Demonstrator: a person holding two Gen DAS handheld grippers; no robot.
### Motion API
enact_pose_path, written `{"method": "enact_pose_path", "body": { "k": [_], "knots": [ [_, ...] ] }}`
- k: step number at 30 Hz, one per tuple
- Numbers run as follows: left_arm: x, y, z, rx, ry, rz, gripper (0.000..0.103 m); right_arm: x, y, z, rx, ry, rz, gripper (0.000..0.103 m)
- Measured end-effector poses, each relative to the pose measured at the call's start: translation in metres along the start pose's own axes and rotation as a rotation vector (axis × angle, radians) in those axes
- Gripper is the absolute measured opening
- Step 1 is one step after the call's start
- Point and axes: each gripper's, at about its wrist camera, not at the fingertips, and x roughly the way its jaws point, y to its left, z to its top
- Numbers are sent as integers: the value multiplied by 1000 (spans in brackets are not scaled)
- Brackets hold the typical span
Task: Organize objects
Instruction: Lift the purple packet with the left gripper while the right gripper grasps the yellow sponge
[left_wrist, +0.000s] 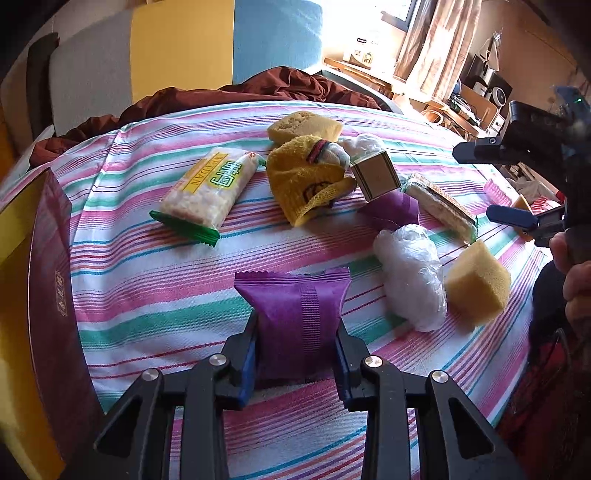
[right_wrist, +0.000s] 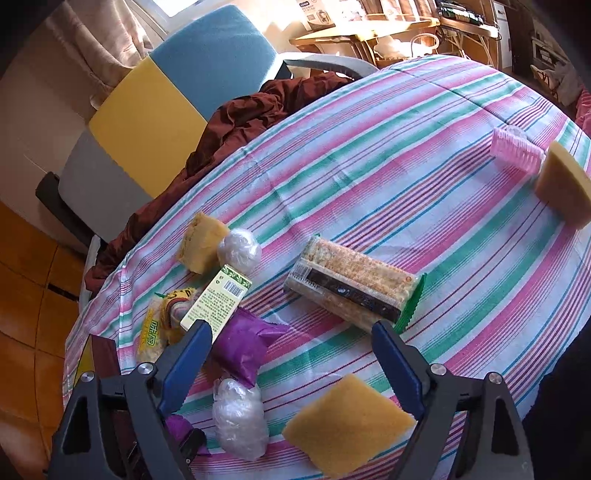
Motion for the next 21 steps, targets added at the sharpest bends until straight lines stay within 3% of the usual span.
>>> {"method": "enact_pose_path", "body": {
  "k": [8,15,21],
  "knots": [
    [0,4,1,-5,-2,-35,34,-14,-2,-22,-74,84,-137,96],
    [-1,5,0,-12,-9,-47,34,-1,-17,-34,61,128,-206,96],
    [-1,5,-1,-13,-13,-52,35,5,-16,-37,70,125,-218,96]
  ]
}}
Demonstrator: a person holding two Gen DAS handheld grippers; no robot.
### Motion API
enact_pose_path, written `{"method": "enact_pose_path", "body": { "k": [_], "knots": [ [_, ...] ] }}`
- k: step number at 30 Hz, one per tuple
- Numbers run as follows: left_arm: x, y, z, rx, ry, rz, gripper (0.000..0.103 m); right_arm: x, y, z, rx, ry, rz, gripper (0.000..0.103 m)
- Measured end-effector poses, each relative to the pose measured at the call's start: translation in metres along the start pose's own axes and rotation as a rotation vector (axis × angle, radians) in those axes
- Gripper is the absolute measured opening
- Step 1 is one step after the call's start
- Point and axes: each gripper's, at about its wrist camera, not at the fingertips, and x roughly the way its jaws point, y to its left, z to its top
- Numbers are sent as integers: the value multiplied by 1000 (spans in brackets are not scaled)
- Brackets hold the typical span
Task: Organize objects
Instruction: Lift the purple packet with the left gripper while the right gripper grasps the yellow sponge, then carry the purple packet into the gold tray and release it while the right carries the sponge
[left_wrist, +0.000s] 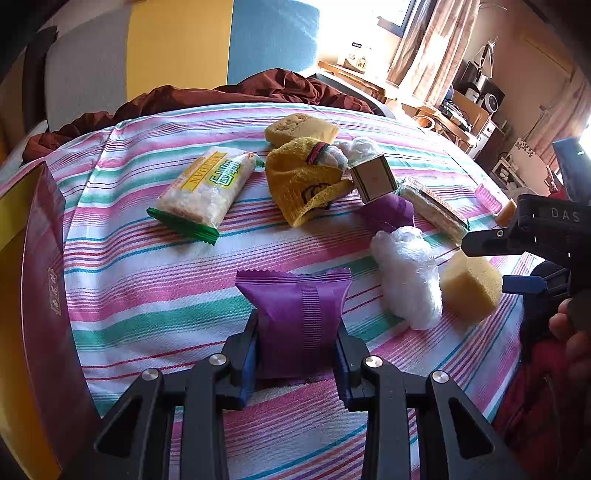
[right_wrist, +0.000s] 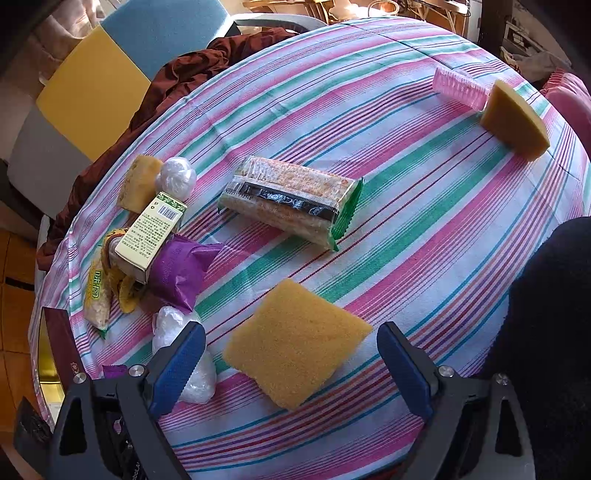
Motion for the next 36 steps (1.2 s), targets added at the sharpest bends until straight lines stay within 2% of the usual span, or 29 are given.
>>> {"method": "enact_pose_path", "body": {
  "k": [2,4,5,7,12,17,26,36],
  "knots": [
    [0,1,-1,-1,-2,-2,35,5,3,1,-19,16,5,95],
    [-1,1,-1,-1,-3,-2,35,11,10,0,-54,28,-10,76],
    [-1,1,-2,0,-3,-1,35,12,13,0,-72,26,-22,70],
    [-1,1,-2,3,-5,0,35,11,17,-1,-93,3,-36,65],
    [-2,1,-3,10,-10,5,35,14,23,-2,-139,5,-75,64],
    [-2,0,-4,7,-15,7,35,25,19,1,-105,47,-70,69],
    [-2,1,-4,6,-16,9,35,28,30,-2,-180,51,-137,72],
    [-4,-1,-3,3,-11,29,34,18,25,1,-162,-6,-82,64]
  ]
}}
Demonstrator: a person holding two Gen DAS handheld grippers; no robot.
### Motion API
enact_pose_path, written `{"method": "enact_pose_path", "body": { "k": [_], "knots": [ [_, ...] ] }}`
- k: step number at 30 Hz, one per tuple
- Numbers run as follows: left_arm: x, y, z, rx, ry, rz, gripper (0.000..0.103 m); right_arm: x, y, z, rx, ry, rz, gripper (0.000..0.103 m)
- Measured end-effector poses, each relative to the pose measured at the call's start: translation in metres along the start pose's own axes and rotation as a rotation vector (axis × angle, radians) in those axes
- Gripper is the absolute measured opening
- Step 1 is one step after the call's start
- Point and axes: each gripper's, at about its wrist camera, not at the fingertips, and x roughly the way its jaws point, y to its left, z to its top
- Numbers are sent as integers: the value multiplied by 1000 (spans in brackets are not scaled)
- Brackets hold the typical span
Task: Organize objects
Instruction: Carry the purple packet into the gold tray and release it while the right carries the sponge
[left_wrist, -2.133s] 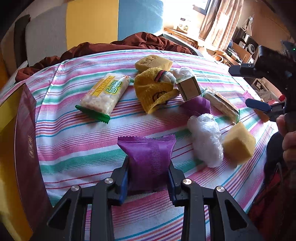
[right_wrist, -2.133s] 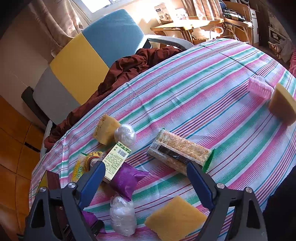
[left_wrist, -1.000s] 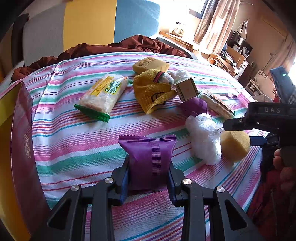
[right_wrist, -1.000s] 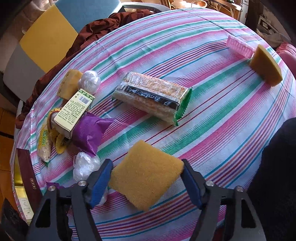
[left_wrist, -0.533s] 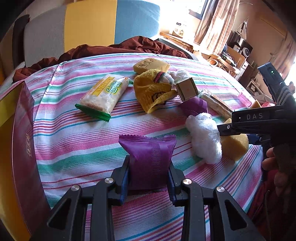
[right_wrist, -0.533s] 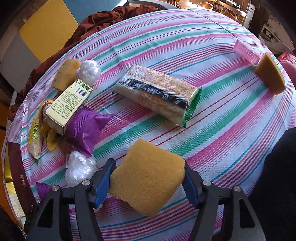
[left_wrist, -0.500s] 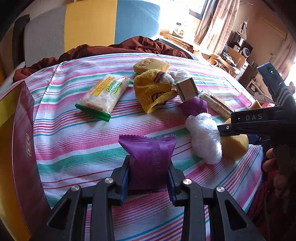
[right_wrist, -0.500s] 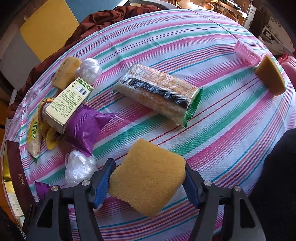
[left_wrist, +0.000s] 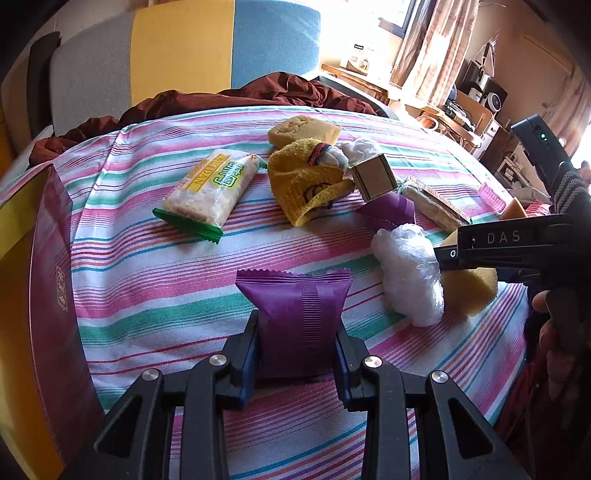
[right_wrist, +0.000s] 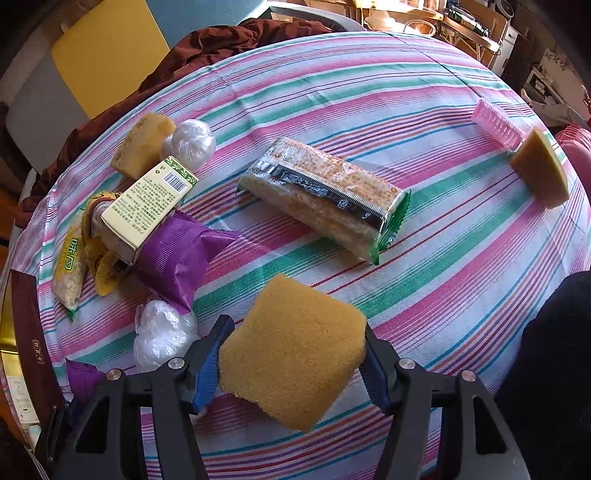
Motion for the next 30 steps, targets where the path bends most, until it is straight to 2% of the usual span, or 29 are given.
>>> {"method": "enact_pose_path", "body": {
  "k": [7,12,17,23,30],
  "knots": [
    [-11,0,0,-13,6,-8,34,-18,-15,4,49,-87,70,64],
    [-31,-4,0,2,-31,-22,34,-30,1,-3,49,-137,98,64],
    [-57,2,1,-12,-74,-25,34,-44,-7,-6,40,-194,121,64],
    [-89,21,2,-41,-132,12,34,-51,-1,-2,27,-243,158,64],
    [-118,67,-5,-116,-176,89,34,-61,13,-1,-26,-313,187,64]
  ]
}}
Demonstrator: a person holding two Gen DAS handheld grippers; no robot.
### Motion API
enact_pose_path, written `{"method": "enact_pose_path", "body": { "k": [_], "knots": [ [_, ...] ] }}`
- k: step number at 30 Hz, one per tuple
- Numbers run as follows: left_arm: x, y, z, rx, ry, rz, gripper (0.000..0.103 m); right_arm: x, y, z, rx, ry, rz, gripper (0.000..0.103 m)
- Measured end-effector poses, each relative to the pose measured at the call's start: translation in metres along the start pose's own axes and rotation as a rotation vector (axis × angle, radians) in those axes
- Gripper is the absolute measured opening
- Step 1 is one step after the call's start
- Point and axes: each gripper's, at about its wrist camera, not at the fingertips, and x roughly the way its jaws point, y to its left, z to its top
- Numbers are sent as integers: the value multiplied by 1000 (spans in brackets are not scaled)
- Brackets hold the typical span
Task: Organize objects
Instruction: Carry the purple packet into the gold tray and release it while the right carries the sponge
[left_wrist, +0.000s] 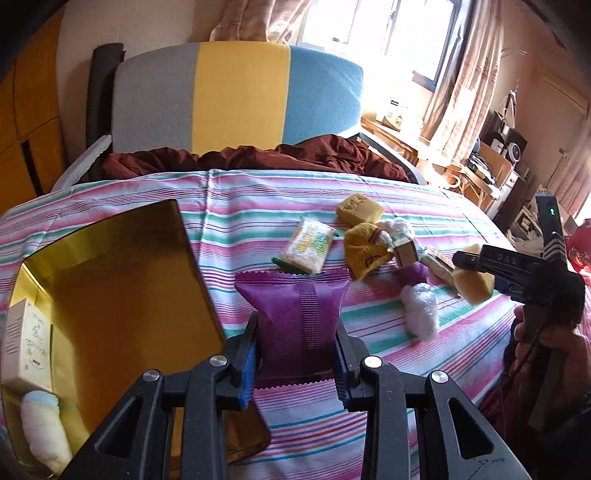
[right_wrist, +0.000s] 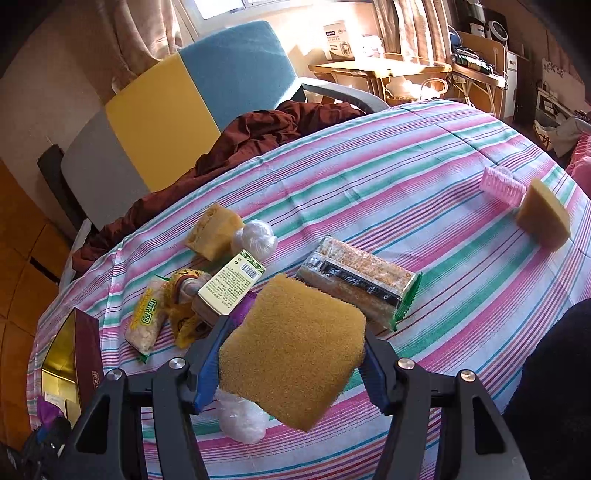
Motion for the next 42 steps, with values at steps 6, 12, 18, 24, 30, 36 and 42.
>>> {"method": "enact_pose_path", "body": {
  "k": [6,12,18,24,30,36,42],
  "knots": [
    [-12,59,5,-72,-22,99,34,-6,16,1,-73,-48,21,64],
    [-11,135,12,-140,-7,216,34,-10,33,-2,-154,-90,26,64],
    [-2,211,23,-258,16,300,34,-9,45,-5,-218,-97,19,64],
    [9,248,37,-300,13,353,34,-6,52,-8,-258,-90,9,64],
    [32,277,42,-342,50,372,35,-3,57,-11,-283,-79,4,64],
    [50,292,35,-361,99,393,36,-3,67,-15,-329,-62,16,64],
    [52,296,27,-373,116,407,41,-4,97,-29,-394,-34,84,64]
  ]
}}
